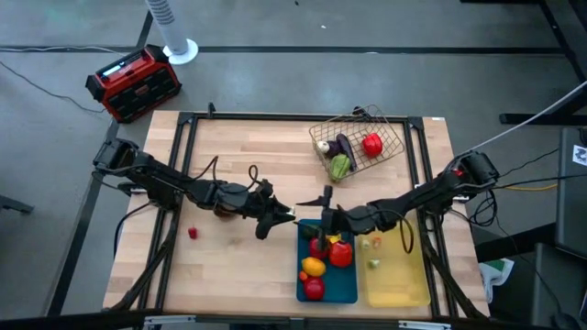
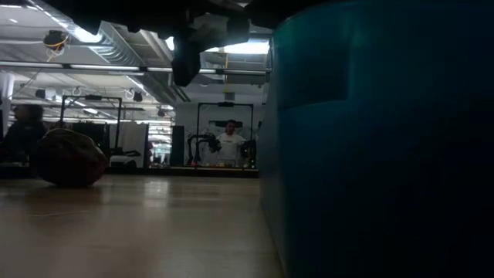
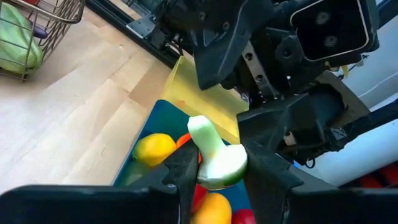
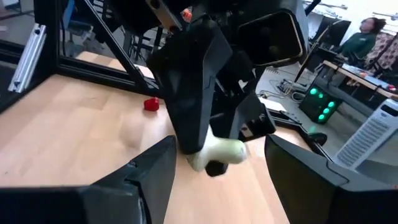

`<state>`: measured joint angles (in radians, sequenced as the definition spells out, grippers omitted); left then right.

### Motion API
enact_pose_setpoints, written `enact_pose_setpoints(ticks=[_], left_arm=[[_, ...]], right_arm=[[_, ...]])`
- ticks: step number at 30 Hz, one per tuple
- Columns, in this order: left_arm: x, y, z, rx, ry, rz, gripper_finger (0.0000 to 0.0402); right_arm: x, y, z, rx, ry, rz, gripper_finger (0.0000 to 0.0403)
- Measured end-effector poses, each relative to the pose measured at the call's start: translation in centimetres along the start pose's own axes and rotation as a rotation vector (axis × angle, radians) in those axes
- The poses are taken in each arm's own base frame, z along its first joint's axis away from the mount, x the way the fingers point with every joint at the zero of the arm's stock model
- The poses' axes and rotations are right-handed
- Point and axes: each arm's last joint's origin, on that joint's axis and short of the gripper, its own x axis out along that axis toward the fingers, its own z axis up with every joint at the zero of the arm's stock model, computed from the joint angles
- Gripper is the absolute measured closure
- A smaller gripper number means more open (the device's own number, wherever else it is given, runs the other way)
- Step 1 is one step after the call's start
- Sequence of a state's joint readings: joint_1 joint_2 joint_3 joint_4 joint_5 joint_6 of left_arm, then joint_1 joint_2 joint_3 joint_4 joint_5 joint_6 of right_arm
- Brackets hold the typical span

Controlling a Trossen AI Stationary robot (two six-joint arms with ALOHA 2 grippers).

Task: Sort produce into baskets
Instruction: Put the green mushroom into the yellow bin

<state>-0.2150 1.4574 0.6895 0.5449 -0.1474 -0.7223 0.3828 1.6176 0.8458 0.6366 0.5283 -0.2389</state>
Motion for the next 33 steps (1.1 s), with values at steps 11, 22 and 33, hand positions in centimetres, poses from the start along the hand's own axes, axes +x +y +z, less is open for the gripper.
enact_pose_setpoints(ticks=[11,22,33], left_arm=[[0.0,-0.3,0.4,0.019,-0.037,-0.032,0.0288],[0.0,-0.3,0.4,0.037,-0.038,-0.032,0.0288],[0.0,-0.3,0.3,0.041,-0.035,-0.031,0.0288]], right_arm=[[0.3,-0.4,0.1,-0.005,-0.002,0.020,0.0162],[1.2,-1.4,-0.4,0.013,-0.020,0.100,0.0162],[1.5,-1.0,-0.8,-0.013,-0.022,0.091,0.0162]])
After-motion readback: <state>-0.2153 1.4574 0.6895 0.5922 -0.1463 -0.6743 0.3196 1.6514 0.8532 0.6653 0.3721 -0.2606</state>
